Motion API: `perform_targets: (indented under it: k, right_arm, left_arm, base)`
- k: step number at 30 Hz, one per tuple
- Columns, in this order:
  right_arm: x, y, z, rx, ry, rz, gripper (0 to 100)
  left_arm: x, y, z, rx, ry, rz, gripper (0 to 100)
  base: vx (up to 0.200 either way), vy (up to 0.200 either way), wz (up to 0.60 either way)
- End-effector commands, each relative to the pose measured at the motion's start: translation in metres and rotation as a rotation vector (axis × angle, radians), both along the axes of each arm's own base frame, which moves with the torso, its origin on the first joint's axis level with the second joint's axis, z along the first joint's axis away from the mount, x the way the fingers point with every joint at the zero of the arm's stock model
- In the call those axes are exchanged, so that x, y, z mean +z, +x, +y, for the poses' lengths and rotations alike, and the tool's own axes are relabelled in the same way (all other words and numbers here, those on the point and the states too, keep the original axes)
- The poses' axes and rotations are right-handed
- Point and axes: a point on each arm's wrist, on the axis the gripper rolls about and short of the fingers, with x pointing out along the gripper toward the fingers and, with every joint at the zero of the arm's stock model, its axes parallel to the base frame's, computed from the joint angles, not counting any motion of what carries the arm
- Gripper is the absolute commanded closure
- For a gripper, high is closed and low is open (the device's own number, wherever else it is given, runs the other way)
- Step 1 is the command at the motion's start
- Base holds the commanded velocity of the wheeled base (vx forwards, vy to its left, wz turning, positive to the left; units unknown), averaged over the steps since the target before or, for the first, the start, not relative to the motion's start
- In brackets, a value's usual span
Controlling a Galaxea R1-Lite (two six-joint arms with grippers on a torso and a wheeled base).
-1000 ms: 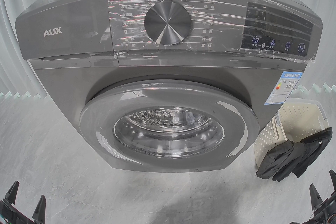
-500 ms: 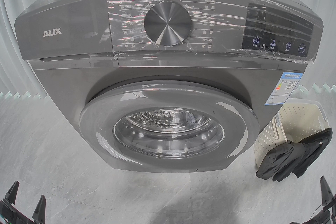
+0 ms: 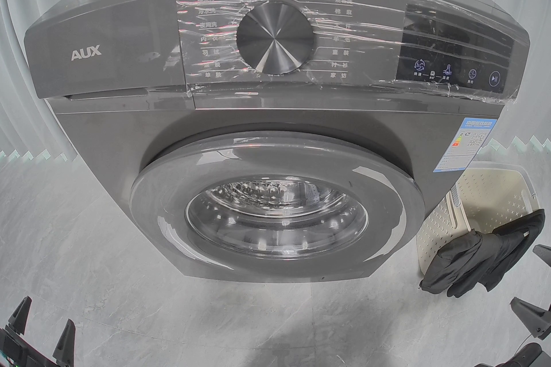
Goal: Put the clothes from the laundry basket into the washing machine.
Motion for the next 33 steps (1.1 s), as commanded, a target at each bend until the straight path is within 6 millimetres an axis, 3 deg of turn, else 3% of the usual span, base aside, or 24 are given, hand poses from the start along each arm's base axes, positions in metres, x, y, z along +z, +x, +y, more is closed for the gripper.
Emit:
perform_targets:
  k: [1, 8, 12, 25, 33]
  right_arm:
    - [0.001, 0.047, 0.011, 0.181, -0.019, 0.212, 0]
    - [0.004, 0.102, 0.026, 0.196, -0.007, 0.274, 0]
    - [0.002, 0.133, 0.033, 0.122, -0.021, 0.262, 0]
    - [-0.003, 0.169, 0.073, -0.064, 0.106, 0.307, 0]
    - [-0.010, 0.181, 0.084, -0.069, 0.111, 0.316, 0]
  left_arm:
    - [-0.005, 0.000, 0.000, -0.002, 0.000, 0.000, 0]
    - [-0.005, 0.000, 0.000, 0.000, -0.002, 0.002, 0]
    - [-0.005, 0.000, 0.000, 0.001, 0.000, 0.000, 0]
    - [-0.005, 0.000, 0.000, 0.001, 0.000, 0.000, 0]
    - [-0.005, 0.000, 0.000, 0.001, 0.000, 0.000, 0]
  base:
    - [0.000, 0.000, 0.00]
    - [0.000, 0.000, 0.00]
    - [0.000, 0.000, 0.00]
    - [0.000, 0.000, 0.00]
    - [0.000, 0.000, 0.00]
